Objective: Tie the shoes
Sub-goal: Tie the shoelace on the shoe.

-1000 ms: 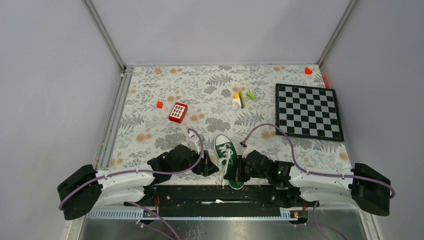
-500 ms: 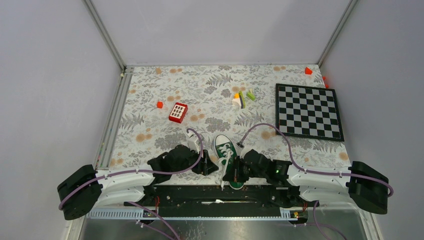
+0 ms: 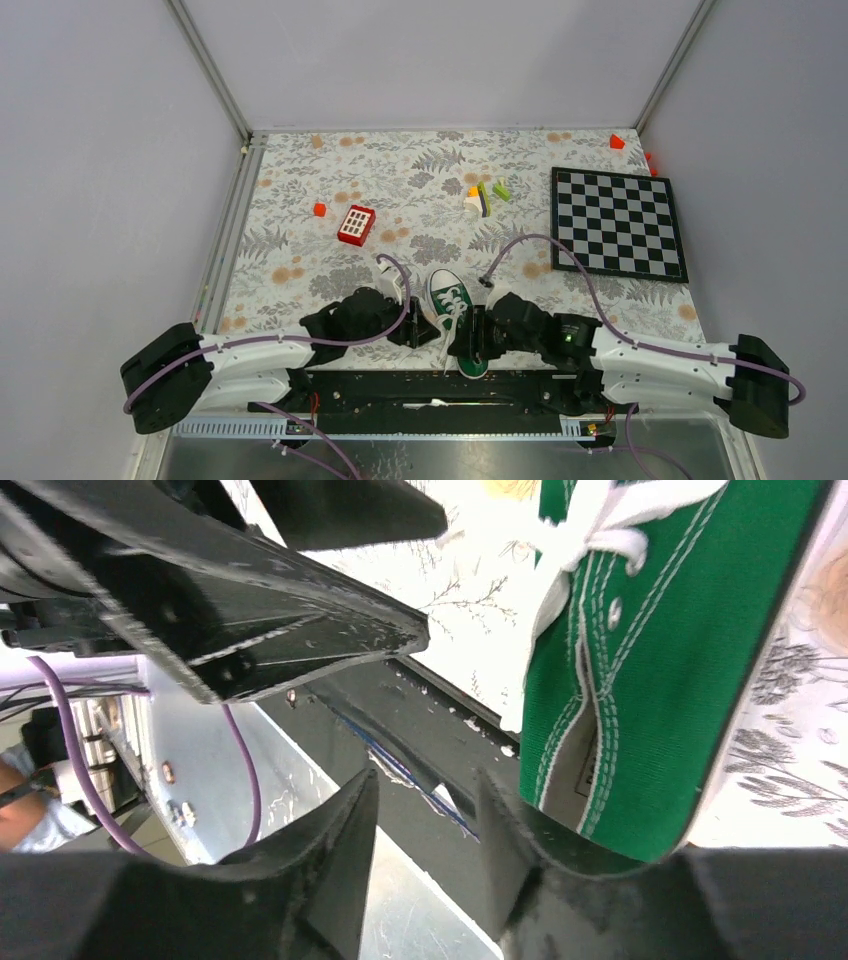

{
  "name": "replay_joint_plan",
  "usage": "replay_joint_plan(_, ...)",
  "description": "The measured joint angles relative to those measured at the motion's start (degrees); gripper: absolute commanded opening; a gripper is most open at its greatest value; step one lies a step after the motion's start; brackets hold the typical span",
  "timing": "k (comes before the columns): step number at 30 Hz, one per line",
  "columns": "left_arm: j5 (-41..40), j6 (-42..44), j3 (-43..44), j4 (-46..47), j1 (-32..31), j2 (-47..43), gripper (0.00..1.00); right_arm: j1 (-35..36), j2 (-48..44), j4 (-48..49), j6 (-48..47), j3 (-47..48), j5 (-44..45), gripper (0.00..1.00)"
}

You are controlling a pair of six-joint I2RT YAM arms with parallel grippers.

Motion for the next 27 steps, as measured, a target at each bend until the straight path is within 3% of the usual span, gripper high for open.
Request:
replay_joint_plan(5, 0.02, 0.00, 0.39, 0.74, 0.07, 1.16, 0.60, -2.32, -5.92, -7.82, -3.89, 3.82, 3.89, 0.62)
replay_joint_plan(8, 0.07, 0.02, 0.44, 1.25, 0.33, 2.14, 0.59, -10.56, -8.70, -8.48, -5.16, 3.80, 3.85, 0.68)
replay_joint_plan(12, 0.55, 0.00, 0.83, 1.79, 0.81, 4.02, 0.48, -19.61, -7.32, -5.40, -5.11, 2.54, 1.05, 0.71)
replay_joint_plan(16, 0.90, -0.07, 1.36, 2.56, 1.25, 4.48, 0.41, -21.66, -1.16, -0.22, -3.85, 1.64, -2.29, 0.75)
replay_joint_plan(20, 0.98, -0.15, 1.62, 3.32, 1.49, 4.48, 0.28, -22.16, 3.65, 5.16, -1.49, 0.50, -4.79, 0.76)
replay_joint_plan(27, 1.11, -0.09, 1.84, 3.37, 1.57, 4.50, 0.19, -22.60, 6.47, 9.81, 0.83, -0.28, -4.98, 0.76)
